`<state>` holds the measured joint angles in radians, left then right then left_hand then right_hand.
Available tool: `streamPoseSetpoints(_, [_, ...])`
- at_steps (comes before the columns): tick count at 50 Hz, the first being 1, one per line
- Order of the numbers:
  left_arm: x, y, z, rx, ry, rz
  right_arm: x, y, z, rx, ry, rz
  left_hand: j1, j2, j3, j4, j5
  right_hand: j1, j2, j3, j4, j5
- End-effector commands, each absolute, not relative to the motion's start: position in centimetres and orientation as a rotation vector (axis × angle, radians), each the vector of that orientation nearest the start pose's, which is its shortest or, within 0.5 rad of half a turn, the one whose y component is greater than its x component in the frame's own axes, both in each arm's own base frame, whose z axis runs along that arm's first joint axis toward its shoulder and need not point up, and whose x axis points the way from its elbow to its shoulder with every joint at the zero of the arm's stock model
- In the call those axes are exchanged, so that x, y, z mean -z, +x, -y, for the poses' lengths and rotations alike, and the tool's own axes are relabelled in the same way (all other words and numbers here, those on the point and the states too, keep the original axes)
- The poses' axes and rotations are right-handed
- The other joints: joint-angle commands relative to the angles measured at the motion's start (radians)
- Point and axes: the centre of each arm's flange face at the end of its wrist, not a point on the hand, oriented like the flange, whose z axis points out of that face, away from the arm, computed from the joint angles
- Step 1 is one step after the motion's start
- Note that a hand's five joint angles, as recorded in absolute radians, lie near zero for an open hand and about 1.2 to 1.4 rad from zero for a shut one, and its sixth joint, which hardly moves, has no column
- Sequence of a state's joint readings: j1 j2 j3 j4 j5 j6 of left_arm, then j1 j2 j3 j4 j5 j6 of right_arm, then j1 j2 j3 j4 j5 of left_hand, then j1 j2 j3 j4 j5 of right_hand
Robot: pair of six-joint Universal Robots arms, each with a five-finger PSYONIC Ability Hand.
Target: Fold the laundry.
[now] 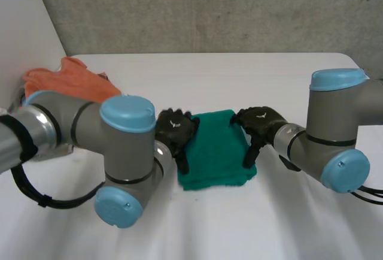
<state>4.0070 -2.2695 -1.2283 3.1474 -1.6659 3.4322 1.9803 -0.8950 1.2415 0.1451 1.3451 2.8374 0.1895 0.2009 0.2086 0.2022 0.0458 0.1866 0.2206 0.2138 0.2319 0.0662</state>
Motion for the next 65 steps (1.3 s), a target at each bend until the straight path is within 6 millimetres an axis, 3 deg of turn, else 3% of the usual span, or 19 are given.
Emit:
streamPoseSetpoints(1, [-22.4,-35.5,24.3,2.163,1.249,-2.329,-17.7,27.9,28.6,1.645,-0.790,-2.227,0.001,-0.011,-0.019,-0.012,-0.030,-0.012,-0.046,-0.039,-0.057,-0.066])
streamPoseSetpoints(4, [-24.6,-34.7,25.2,2.244,1.248,-2.300,-17.7,26.9,27.6,1.623,-0.698,-2.270,0.003,-0.008,-0.016,-0.009,-0.027,-0.012,-0.046,-0.039,-0.057,-0.066])
streamPoseSetpoints(11, [-26.4,-33.9,24.6,2.187,1.436,-2.413,-15.3,25.7,25.9,1.462,-0.554,-2.364,0.003,-0.008,-0.016,-0.009,-0.027,-0.012,-0.046,-0.039,-0.057,-0.066])
streamPoseSetpoints(15, [-26.5,-33.5,24.5,2.155,1.507,-2.473,-14.2,25.7,25.4,1.401,-0.529,-2.385,0.006,-0.005,-0.013,-0.006,-0.024,-0.012,-0.046,-0.039,-0.057,-0.066])
streamPoseSetpoints(23, [-26.2,-33.3,24.7,2.143,1.481,-2.511,-11.9,26.3,25.5,1.269,-0.428,-2.388,0.006,-0.005,-0.013,-0.006,-0.024,-0.011,-0.045,-0.038,-0.056,-0.065])
streamPoseSetpoints(41, [-25.3,-33.1,24.3,2.097,1.490,-2.549,-11.0,29.8,25.6,1.231,-0.472,-2.299,0.003,-0.008,-0.016,-0.009,-0.027,0.298,0.264,0.270,0.252,0.243])
streamPoseSetpoints(47, [-25.5,-33.1,24.3,2.101,1.488,-2.545,-10.7,30.6,26.3,1.251,-0.469,-2.282,0.003,-0.008,-0.016,-0.009,-0.027,0.529,0.495,0.502,0.484,0.475])
streamPoseSetpoints(54, [-25.8,-32.9,23.9,2.108,1.491,-2.540,-11.6,30.8,27.6,1.317,-0.425,-2.233,0.003,-0.008,-0.016,-0.009,-0.027,1.209,1.175,1.182,1.164,1.155])
streamPoseSetpoints(61, [-26.2,-32.7,23.7,2.119,1.485,-2.531,-13.0,31.3,29.5,1.405,-0.428,-2.172,0.003,-0.008,-0.016,-0.009,-0.027,1.210,1.176,1.182,1.164,1.155])
streamPoseSetpoints(65, [-26.3,-32.7,23.7,2.124,1.485,-2.528,-13.1,29.2,33.7,1.483,-0.338,-2.192,0.003,-0.008,-0.016,-0.009,-0.027,1.210,1.176,1.182,1.164,1.155])
